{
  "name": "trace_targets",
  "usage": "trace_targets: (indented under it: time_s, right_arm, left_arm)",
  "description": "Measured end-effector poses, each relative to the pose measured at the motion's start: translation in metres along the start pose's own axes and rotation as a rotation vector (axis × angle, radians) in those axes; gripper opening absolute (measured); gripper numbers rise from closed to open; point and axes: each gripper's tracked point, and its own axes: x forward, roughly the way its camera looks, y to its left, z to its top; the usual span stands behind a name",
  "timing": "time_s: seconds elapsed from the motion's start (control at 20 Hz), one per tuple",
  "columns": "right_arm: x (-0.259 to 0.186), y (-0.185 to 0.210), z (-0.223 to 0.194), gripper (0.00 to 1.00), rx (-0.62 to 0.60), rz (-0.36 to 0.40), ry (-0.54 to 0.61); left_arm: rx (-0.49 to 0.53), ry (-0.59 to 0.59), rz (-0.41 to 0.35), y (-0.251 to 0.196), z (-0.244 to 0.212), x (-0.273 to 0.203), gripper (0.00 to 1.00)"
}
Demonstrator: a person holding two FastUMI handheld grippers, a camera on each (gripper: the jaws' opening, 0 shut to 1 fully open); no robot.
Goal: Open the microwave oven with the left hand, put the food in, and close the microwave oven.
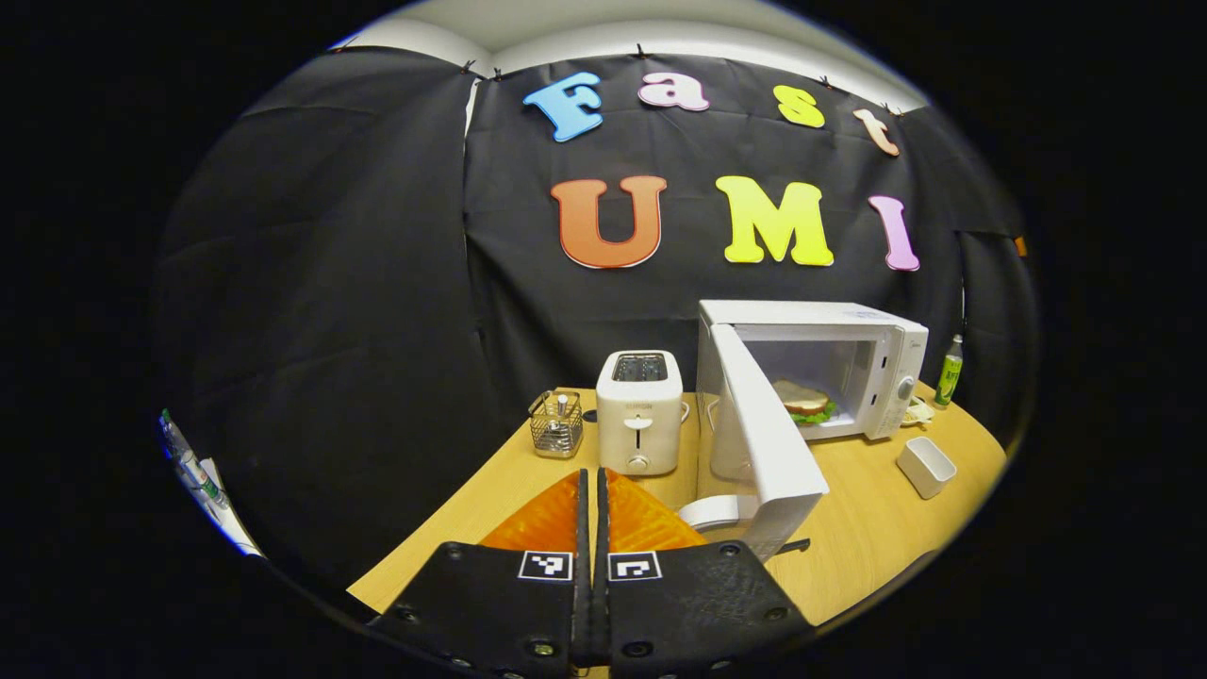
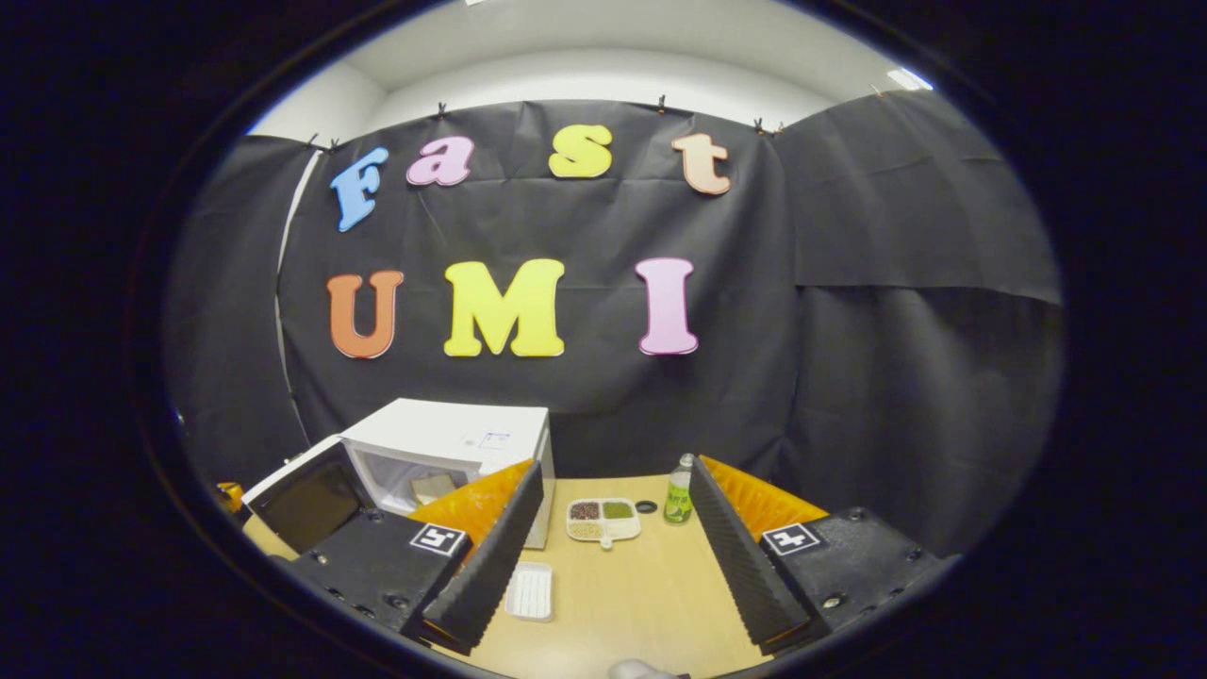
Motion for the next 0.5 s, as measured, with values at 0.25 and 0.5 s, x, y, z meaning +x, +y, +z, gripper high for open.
trace_targets:
  time_s: [0.25,0.5]
  right_arm:
    - [-0.002,0.001,-0.004,0.99,-0.005,0.009,0.019]
    - [0.001,-0.003,-0.006,0.99,-0.016,0.030,0.030]
  left_arm:
    - [0.034,0.022,-0.050,-0.018,-0.013,0.009,0.00]
    - [0.041,0.019,-0.088,-0.042,-0.013,0.001,0.00]
